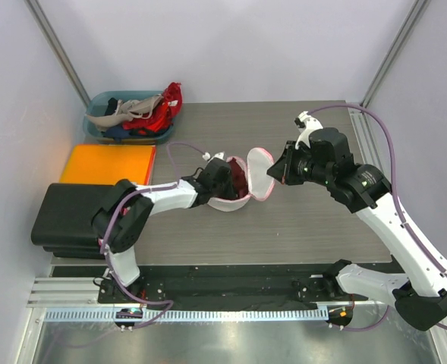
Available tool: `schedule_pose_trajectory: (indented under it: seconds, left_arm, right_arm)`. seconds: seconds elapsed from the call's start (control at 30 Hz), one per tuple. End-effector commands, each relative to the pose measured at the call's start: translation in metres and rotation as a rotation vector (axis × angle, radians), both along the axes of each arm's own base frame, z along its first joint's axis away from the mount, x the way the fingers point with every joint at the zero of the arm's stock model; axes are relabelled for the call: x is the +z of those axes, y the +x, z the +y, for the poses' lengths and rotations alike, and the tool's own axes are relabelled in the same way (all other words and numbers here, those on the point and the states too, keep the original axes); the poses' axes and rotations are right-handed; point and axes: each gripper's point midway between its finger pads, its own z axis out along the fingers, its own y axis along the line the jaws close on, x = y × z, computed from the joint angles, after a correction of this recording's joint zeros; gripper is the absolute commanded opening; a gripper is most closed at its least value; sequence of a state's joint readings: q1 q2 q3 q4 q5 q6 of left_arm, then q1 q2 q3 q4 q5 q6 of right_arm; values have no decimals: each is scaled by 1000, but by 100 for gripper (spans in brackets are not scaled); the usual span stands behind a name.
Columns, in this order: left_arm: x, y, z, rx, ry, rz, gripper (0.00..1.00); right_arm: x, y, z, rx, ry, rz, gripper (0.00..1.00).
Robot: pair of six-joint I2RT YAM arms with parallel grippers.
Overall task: Place the bra in the laundry bag and zip it closed
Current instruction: Adjust the bra in the laundry bag.
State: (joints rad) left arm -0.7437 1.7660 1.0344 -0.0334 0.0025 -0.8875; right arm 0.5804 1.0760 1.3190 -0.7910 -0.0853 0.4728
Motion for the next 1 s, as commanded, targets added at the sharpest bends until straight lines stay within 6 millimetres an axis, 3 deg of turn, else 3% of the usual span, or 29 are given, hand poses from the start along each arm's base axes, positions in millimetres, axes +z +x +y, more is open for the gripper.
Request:
schedule_pose_trajectory:
  seconds: [0.0,0.1,0.13,0.2,0.23,0.27,0.33,0.43,0.67,0.8,0.9,0.97]
  left_arm:
    - [-17,14,-2,20,1,-4,0]
    - [4,11,2,8,7,-55,0]
    - [26,12,4,9,-1,-94,0]
    - [43,8,12,3,16,-116,5]
    - [65,7,13,1,-6,-155,9]
    - [73,6,14,-4,-11,-167,19]
    - [87,5,17,-7,-15,-191,26]
    - [100,7,20,-4,-13,-212,27]
    - [94,35,27,80,36,-227,4]
    - [88,52,21,110,53,-249,0]
    - [67,66,19,128,99,-237,0]
    - [39,71,17,131,143,-204,0]
  right_arm:
    - [42,1,5,13,74,-95,1]
    - [31,3,3,10,41,-79,1]
    - [30,2,3,10,40,-78,1]
    - [26,2,3,13,34,-69,1]
    - [24,1,3,18,31,-68,1]
    - [23,0,2,20,31,-67,1]
    - [23,0,2,20,28,-69,1]
    - [22,-1,1,19,27,-69,1]
    - [27,-3,3,31,43,-71,1]
    - [27,-5,3,33,49,-69,1]
    - [27,-7,3,37,54,-65,1]
    - [29,-8,2,35,57,-70,1]
